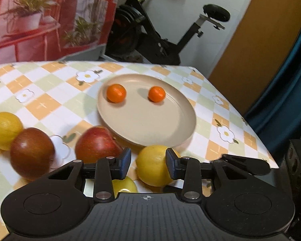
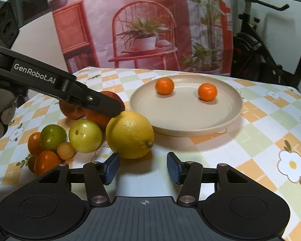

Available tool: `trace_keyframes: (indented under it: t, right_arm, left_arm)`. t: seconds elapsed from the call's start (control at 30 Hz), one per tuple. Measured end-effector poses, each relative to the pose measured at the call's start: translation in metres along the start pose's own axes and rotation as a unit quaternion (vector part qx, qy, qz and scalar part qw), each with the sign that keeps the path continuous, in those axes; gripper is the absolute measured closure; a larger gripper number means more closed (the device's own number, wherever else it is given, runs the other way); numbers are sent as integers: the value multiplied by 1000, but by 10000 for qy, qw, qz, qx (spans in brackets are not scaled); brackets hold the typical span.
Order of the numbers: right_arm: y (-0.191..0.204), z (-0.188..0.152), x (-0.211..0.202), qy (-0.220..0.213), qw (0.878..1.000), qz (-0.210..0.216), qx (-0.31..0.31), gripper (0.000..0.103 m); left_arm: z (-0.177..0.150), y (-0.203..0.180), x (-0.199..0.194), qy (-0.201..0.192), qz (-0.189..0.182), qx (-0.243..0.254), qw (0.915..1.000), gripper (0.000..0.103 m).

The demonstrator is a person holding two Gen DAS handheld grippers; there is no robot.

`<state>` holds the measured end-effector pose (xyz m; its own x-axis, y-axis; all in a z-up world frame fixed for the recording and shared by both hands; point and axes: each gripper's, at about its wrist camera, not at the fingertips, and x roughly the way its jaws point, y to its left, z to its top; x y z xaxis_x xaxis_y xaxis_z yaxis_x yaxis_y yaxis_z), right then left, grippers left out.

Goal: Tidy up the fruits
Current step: 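Close the left tool on a yellow lemon beside the plate, then lift the lemon onto the beige plate and open the left tool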

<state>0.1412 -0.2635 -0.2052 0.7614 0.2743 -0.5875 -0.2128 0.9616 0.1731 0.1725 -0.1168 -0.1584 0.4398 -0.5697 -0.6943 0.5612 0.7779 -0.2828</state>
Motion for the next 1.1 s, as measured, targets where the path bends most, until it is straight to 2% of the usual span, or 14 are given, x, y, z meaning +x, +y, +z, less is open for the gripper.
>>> trace_keyframes:
  t: [0.2,0.33,0.57,0.83,1.1]
  right_arm:
    - [2,4,8,98,9998,122,-149,55]
    - [1,8,12,110,9994,263,-185,57]
    - [-2,10,11,53,9993,356,-105,59]
    - [-7,20,-8,-423,9987,291,-30,59]
    - [-26,45,8,-425,9989,175,-21,61]
  left_arm:
    - [2,7,8,145,-326,-220,9991,68]
    - [1,5,13,244,-547,-183,9980,68]
    - [3,5,13,231,-598,-226,9977,67]
    - [17,-1,0,-121,-691,-213,9973,67]
    - [38,9,21,-86,-593,-490,9970,69]
